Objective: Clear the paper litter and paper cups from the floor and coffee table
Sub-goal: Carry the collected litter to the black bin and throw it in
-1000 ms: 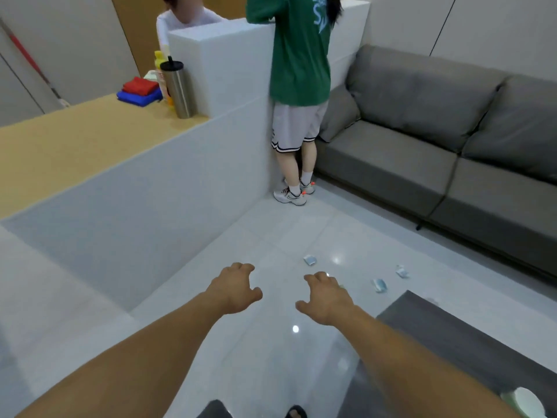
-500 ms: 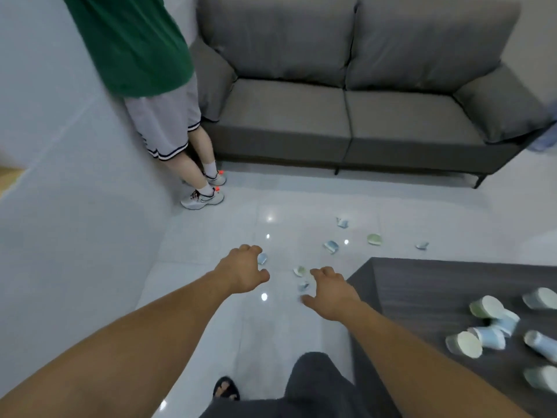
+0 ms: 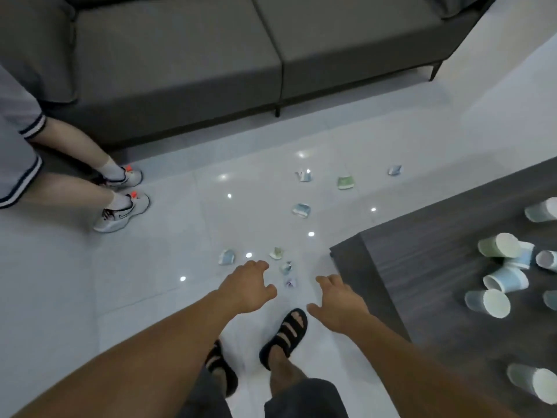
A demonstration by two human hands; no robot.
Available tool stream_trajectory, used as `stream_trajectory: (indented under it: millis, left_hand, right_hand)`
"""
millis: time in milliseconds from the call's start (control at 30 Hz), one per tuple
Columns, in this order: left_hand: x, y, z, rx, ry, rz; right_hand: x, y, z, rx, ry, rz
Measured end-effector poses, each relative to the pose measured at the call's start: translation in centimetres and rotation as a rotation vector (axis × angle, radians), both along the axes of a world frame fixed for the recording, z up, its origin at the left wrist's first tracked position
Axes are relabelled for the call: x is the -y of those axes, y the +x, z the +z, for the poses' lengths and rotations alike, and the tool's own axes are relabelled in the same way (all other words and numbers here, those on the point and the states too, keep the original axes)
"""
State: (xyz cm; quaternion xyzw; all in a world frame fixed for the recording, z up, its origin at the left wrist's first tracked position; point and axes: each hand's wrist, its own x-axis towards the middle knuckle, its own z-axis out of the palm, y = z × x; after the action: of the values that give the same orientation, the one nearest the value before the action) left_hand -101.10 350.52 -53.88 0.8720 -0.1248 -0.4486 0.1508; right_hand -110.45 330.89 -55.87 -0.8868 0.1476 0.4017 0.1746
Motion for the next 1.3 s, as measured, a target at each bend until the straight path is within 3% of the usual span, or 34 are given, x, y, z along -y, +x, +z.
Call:
stream_trajectory:
  millis: [167,433,633,767,1067,1167,1300]
  left_hand:
    - [0.4,3.4,-16.4,-0.106,0.004,-0.072]
    - [0.1,6.5,-42.2,-0.12,-0.002,-0.148]
    - [0.4,5.6,-54.6,-0.077,-0.02,-0.244]
    - [1.2,5.2,-57.0,-0.111,-0.046,-0.205]
    - [3.2,4.5,-49.4,-0.397,-0.322,0.163]
    - [3.6,4.4,-48.7,-0.359,-0.346,0.199]
    - [1.7,4.7,-51.0,-0.206,-0.286,0.198]
  right_hand:
    - [-0.5,2.5,-15.4,-0.093,-0.002,-0.16]
    - [-2.6,5.1,-42.1,-0.042,-0.012,-0.303]
    - [-3.1,3.6,-55.6,-0.026,-0.076,-0.333]
    - [-3.4,3.3,-57.5,0.085,-0.101,-0.372]
    - [-4.8,4.4,-47.2,0.513,0.136,-0.186]
    - [-4.3,4.7,-46.7,0.539,0.156,-0.179]
    - [-2.2,4.9,-49.5,0.435,0.06,-0.061]
